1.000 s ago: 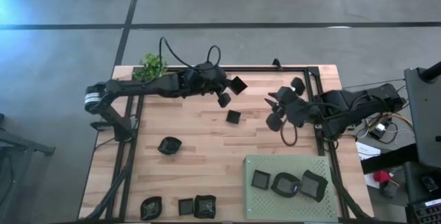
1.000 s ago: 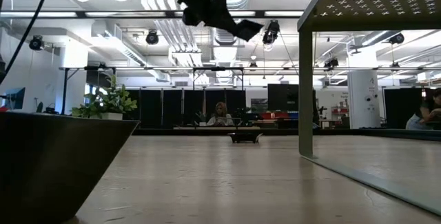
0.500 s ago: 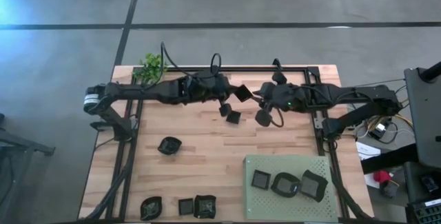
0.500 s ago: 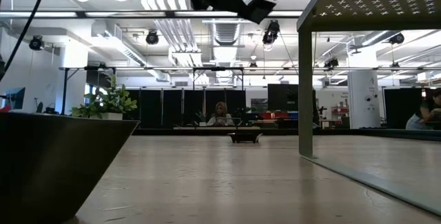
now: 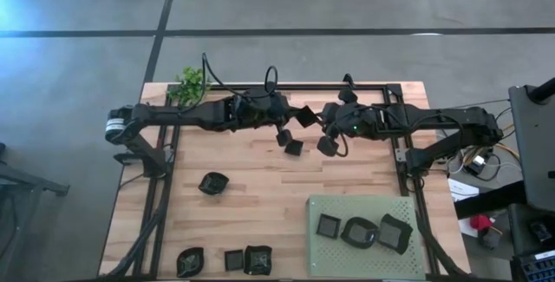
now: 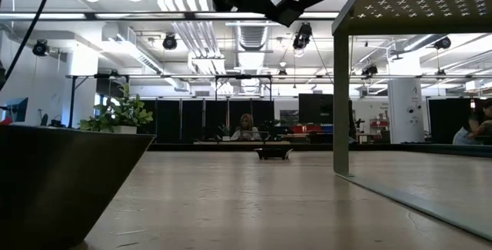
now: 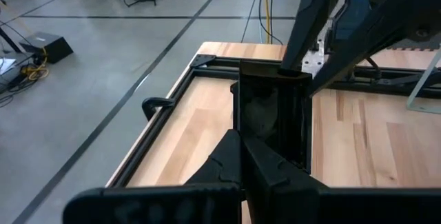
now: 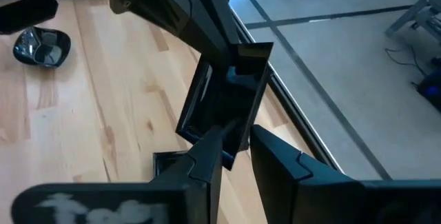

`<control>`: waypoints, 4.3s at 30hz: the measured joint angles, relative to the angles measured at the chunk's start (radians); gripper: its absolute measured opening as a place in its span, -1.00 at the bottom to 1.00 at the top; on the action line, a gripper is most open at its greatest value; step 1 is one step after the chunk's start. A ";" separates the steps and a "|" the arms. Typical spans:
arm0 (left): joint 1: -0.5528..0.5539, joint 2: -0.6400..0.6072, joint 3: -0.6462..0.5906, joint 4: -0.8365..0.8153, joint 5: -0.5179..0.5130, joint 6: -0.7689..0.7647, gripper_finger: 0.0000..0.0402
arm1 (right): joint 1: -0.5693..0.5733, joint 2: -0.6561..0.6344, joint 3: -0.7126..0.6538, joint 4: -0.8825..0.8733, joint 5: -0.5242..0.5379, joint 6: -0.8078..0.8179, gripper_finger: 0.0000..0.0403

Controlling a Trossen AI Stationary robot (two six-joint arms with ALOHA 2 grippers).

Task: Pick & Place Mini shaped plates
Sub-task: Stack the square plate in the square plate on the shelf

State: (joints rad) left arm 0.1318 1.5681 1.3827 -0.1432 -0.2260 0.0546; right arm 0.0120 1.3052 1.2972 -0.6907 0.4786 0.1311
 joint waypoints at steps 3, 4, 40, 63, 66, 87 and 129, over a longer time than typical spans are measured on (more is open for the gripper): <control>0.000 0.000 0.000 -0.006 0.000 -0.001 -1.00 | -0.002 -0.006 0.000 0.002 0.000 -0.004 -0.66; -0.001 0.000 0.000 -0.006 0.000 -0.001 -1.00 | -0.003 -0.007 0.000 0.002 0.001 -0.004 -0.66; -0.030 -0.001 -0.003 0.019 0.002 -0.057 -0.88 | -0.007 0.017 0.000 0.031 0.020 -0.034 -0.96; -0.037 -0.104 -0.003 -0.021 0.000 -0.098 -0.36 | -0.033 0.000 0.012 -0.017 -0.072 0.085 -0.96; -0.037 -0.144 -0.003 -0.059 0.000 -0.094 -0.36 | -0.040 -0.013 0.055 -0.086 -0.209 0.141 -0.96; -0.037 -0.248 -0.003 -0.323 -0.004 -0.080 -0.36 | 0.125 0.008 0.057 -0.230 -0.859 0.456 -0.96; -0.035 -0.245 -0.016 -0.365 0.199 0.157 -0.36 | 0.398 0.212 0.003 -0.136 -0.769 0.836 -0.80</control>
State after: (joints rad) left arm 0.0967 1.3233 1.3666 -0.5083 -0.0269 0.2115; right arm 0.4099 1.5177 1.3003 -0.8267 -0.2901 0.9667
